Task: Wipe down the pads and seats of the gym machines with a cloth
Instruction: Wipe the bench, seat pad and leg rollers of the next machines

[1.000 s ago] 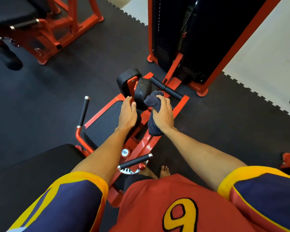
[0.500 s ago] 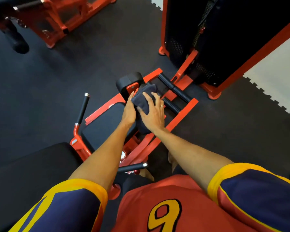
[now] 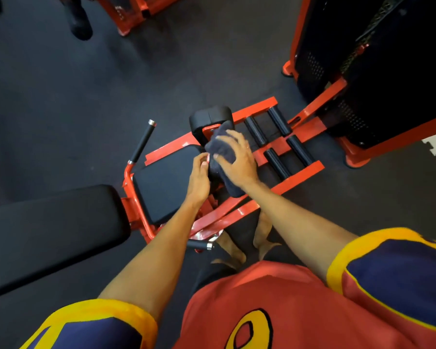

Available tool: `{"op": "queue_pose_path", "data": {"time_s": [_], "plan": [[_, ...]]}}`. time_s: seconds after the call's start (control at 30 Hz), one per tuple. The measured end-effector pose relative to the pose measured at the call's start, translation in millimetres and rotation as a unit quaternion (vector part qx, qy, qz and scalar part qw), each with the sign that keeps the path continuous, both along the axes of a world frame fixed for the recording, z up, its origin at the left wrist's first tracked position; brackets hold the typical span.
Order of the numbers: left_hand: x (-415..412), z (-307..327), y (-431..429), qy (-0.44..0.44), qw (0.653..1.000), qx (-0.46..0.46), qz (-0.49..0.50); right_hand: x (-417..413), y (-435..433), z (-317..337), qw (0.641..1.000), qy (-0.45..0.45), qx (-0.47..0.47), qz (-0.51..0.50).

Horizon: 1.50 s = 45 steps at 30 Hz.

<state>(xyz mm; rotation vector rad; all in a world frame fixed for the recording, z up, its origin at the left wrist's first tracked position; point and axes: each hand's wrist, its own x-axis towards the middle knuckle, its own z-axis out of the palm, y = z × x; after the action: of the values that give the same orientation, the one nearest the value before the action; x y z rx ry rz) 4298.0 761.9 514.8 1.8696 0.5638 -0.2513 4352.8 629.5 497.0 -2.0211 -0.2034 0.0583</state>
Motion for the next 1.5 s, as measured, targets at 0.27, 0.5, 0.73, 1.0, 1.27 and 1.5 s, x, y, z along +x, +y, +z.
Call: {"op": "queue_pose_path", "data": {"time_s": [0.27, 0.5, 0.73, 1.0, 1.27, 1.5], "plan": [[-28.9, -7.2, -16.0, 0.009, 1.0, -0.026, 0.004, 14.5, -13.1, 2.9, 0.988, -0.041, -0.049, 0.144], [-27.4, -18.4, -9.0, 0.005, 1.0, -0.02, -0.02, -46.6, -39.6, -21.3, 0.975, -0.125, -0.065, 0.17], [-21.9, -22.1, -14.0, 0.032, 0.999, -0.04, 0.011, -16.8, -29.6, -13.2, 0.965, -0.113, -0.098, 0.214], [-17.2, 6.0, -19.7, 0.042, 0.995, -0.053, 0.068, -26.3, -25.8, 0.5, 0.975, -0.071, -0.09, 0.192], [-7.1, 6.4, -11.6, 0.067, 0.993, -0.054, 0.086, 35.8, -20.1, -11.5, 0.964, 0.076, -0.029, 0.253], [-27.3, 13.5, -13.9, 0.032, 0.994, -0.062, 0.082, 56.2, -11.1, -17.1, 0.913, 0.355, 0.085, 0.185]]}}
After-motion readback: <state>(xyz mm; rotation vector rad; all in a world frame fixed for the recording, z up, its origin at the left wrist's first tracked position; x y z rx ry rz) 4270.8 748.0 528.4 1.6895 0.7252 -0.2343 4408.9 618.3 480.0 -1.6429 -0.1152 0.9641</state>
